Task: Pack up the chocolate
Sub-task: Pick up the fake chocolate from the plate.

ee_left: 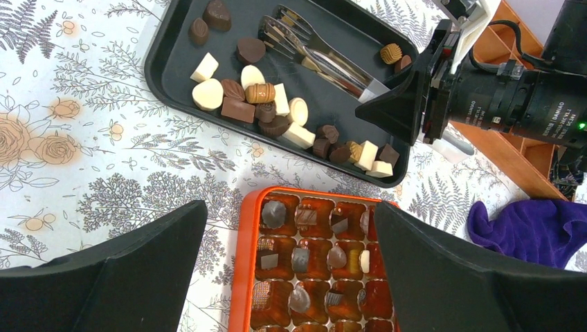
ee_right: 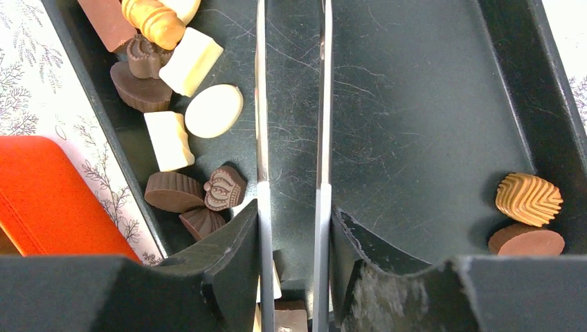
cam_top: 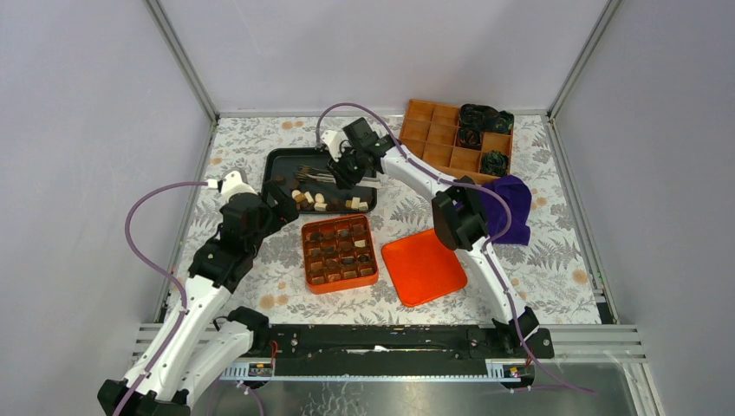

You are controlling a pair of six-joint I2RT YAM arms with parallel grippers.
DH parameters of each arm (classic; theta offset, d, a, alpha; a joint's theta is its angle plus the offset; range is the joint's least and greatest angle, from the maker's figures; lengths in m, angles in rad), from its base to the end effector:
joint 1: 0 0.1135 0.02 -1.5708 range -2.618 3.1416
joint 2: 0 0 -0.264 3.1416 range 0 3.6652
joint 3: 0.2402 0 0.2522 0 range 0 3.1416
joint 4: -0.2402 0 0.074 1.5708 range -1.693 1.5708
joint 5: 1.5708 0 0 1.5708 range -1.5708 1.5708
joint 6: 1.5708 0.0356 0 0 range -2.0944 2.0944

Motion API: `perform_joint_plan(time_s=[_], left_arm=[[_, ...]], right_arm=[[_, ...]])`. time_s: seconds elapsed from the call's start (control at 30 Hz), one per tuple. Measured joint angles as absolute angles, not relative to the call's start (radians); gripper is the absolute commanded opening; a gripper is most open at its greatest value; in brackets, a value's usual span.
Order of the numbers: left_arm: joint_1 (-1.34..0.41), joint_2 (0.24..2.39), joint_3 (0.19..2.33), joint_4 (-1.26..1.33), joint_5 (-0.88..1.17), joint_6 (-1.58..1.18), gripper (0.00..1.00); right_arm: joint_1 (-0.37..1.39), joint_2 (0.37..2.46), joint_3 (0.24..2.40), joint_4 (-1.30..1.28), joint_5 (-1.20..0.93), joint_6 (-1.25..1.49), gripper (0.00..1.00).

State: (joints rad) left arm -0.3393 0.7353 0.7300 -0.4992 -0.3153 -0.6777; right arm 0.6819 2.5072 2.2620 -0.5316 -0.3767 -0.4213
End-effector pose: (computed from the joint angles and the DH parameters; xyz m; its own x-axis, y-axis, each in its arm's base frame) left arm 0.1582 -0.0441 0.2972 -0.3930 -0.4934 -0.7760 -0.2387 0.8697 -0.4321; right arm 0.4275 0.3639 0.1936 -0.1737 -0.6308 -0.7563 -0.9433 0.3273 -0.0563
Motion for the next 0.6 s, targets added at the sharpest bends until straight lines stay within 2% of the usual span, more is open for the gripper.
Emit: perform_joint_plan(time_s=[0.27,0.6], left_arm=[[-0.339,0.741,0.740,-0.502,-0.315,-0.678,0.99],[-0.339,0.740,0.740,-0.500,-0.302,-0.679,0.99]], right_arm=[[0.681,2.502,2.243,-0.506,-0.375,-0.419,0.17],[0.657,2.390,2.146,-0.502,-0.388,-0.376,0.10]])
